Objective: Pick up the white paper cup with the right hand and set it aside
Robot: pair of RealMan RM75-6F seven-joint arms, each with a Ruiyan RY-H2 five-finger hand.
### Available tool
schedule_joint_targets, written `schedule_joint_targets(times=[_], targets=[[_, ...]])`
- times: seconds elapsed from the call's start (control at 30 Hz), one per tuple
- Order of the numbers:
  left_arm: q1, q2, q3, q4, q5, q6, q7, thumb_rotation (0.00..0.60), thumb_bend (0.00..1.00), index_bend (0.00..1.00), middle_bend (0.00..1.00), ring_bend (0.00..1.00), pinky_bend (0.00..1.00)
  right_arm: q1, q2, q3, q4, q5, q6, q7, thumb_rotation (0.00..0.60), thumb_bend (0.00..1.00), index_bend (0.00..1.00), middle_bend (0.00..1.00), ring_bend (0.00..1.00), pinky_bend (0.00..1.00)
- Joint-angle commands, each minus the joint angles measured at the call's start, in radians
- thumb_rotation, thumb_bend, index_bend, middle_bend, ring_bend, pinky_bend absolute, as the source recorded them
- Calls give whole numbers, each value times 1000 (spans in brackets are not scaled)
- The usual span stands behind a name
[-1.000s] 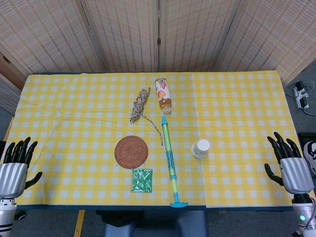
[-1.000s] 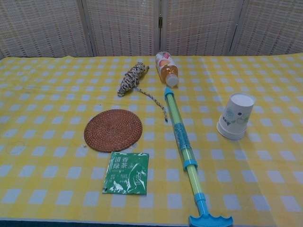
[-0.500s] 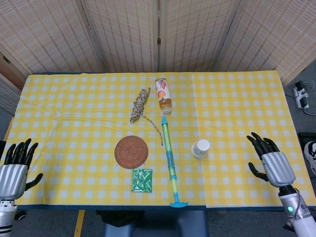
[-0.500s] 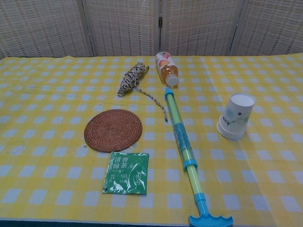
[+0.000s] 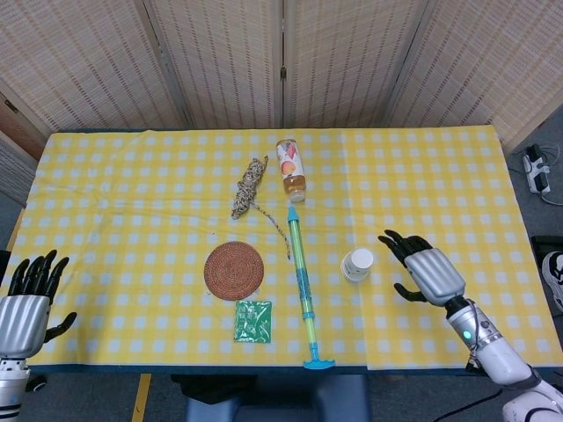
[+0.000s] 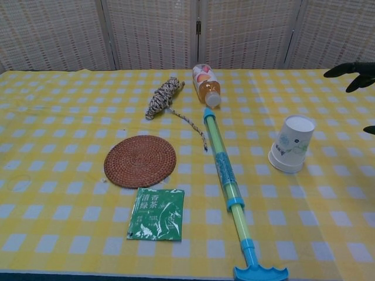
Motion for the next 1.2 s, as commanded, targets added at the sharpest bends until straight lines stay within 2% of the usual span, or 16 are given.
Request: schedule_joint_targets(times=[0.03, 0.37, 0.77, 1.2], targets=[[1, 1, 2, -1, -3, -3, -1, 600, 255, 35, 3, 7, 1, 65, -2, 19, -22, 75, -82, -67, 600, 368, 88, 69, 164, 147], [3, 3, 6, 0, -13, -15, -3, 600, 255, 34, 4, 0, 0, 148, -62, 17, 25, 214, -165, -167, 600, 364, 182, 78, 162, 147], [-2, 0, 5, 1, -19, -26, 0, 600, 255, 33, 4, 0, 0, 209, -109, 16, 77, 296, -196, -190, 600, 364, 196, 84, 163, 147], [2, -1, 6, 4, -23, -25, -1, 600, 255, 33, 3, 0, 0, 268, -138, 7, 100, 370, -221, -218, 600, 364, 256, 97, 166, 147]])
